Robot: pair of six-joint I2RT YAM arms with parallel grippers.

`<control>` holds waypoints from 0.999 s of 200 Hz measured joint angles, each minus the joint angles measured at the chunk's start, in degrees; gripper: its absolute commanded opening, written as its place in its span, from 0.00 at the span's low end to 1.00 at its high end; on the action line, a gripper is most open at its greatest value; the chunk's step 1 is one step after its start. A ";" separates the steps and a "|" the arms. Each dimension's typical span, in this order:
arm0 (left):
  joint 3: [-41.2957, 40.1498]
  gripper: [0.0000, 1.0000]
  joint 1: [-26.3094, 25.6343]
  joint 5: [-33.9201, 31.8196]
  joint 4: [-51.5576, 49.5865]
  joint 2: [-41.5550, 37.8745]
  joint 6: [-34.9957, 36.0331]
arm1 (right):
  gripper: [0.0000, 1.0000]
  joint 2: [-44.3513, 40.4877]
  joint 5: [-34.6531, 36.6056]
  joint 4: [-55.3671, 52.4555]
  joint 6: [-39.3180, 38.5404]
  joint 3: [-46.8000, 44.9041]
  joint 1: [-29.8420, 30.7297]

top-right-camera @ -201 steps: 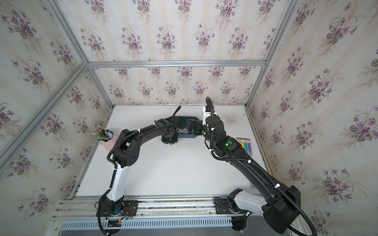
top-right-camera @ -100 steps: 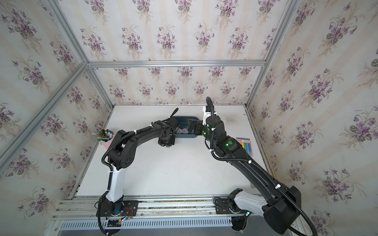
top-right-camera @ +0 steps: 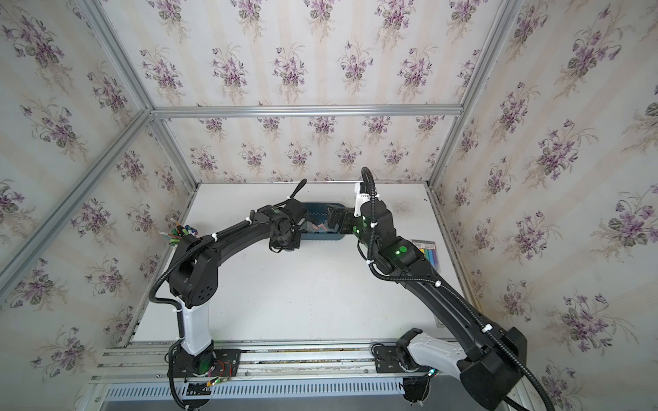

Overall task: Put the eraser in the storage box
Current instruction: Pick up the eraser from the center of the board, then place the eraser in the storage box.

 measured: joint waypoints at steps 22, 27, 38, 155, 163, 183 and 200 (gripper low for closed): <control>5.68 0.16 -0.70 -1.01 -2.51 0.37 1.11 | 1.00 -0.68 0.17 -0.50 0.00 0.09 0.00; 7.37 0.16 -0.76 -1.25 -3.08 0.94 1.51 | 1.00 -0.87 0.20 -0.72 0.00 0.09 0.00; 12.33 0.16 -1.03 -2.12 -4.61 3.06 2.05 | 1.00 -1.44 0.37 -1.16 0.00 0.04 0.00; 46.12 0.30 -2.49 -12.72 -15.63 28.72 10.49 | 1.00 -14.14 2.29 -4.24 0.39 -3.58 0.00; 46.84 0.31 -2.54 -13.18 -15.61 29.57 10.97 | 1.00 -14.80 2.34 -4.39 0.42 -3.74 0.00; 48.54 0.41 -2.56 -14.05 -15.43 31.17 12.04 | 1.00 -15.89 2.47 -5.11 0.44 -3.82 0.00; 49.03 0.49 -2.73 -14.82 -15.15 31.67 12.83 | 1.00 -16.52 2.49 -5.49 0.46 -4.02 0.00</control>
